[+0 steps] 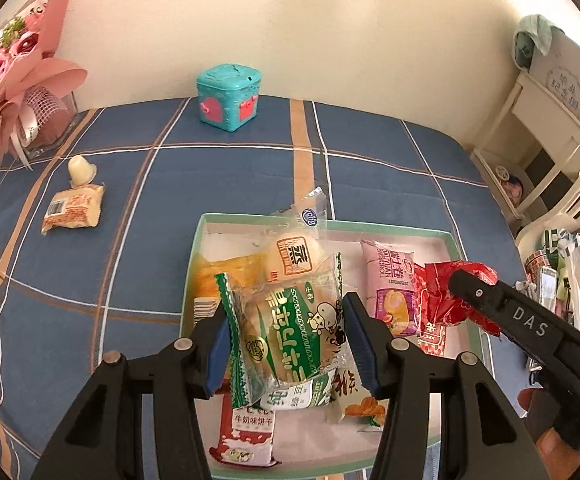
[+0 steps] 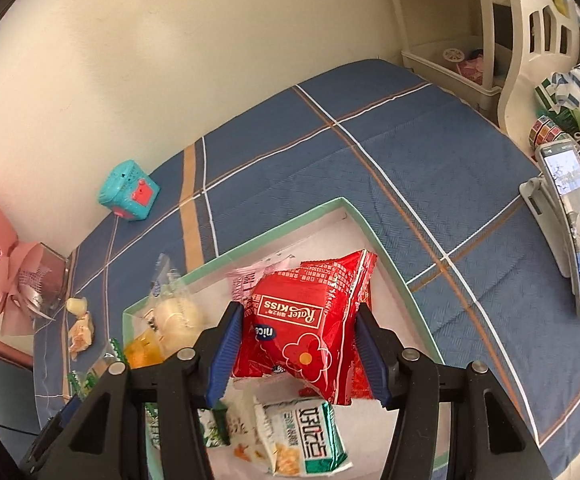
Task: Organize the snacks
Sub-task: 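Lower both held snacks into the tray and open both grippers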
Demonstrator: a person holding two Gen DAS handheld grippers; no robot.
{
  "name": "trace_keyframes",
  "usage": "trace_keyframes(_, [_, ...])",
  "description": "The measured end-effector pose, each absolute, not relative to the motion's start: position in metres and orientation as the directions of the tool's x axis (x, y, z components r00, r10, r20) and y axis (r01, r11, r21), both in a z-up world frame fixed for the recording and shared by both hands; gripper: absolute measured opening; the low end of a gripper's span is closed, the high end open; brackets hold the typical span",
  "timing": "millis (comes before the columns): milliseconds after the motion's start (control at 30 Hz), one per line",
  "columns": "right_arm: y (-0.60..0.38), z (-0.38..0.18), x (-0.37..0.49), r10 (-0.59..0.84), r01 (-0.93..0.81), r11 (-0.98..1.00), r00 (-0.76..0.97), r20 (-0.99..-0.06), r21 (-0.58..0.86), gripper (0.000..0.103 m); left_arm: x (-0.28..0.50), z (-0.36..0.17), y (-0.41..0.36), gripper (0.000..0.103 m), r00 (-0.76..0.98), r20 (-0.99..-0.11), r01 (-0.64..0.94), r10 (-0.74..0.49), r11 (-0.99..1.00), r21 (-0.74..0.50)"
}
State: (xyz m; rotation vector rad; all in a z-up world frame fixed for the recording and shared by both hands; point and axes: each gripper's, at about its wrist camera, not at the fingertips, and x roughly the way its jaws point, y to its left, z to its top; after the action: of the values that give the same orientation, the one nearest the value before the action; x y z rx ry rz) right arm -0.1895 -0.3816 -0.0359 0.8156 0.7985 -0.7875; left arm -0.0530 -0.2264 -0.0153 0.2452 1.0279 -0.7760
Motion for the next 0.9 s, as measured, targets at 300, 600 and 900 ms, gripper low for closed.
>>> trace_keyframes(300, [-0.390, -0.053, -0.180, -0.307, 0.828, 0.482, 0.466, -0.829, 0.287, 0.059, -0.049, -0.026, -0.242, 0.054, 0.276, -0.838, 0.690, -0.471, 0.704, -0.169])
trace_keyframes(600, [-0.395, -0.062, -0.170, -0.321, 0.826, 0.492, 0.466, -0.825, 0.275, 0.059, -0.040, -0.040, -0.252, 0.054, 0.239, -0.852, 0.683, -0.466, 0.705, -0.194])
trace_keyframes(900, [-0.393, -0.066, -0.164, -0.319, 0.820, 0.499, 0.476, -0.820, 0.282, 0.059, -0.041, -0.046, -0.256, 0.054, 0.228, -0.861, 0.693, -0.455, 0.697, -0.184])
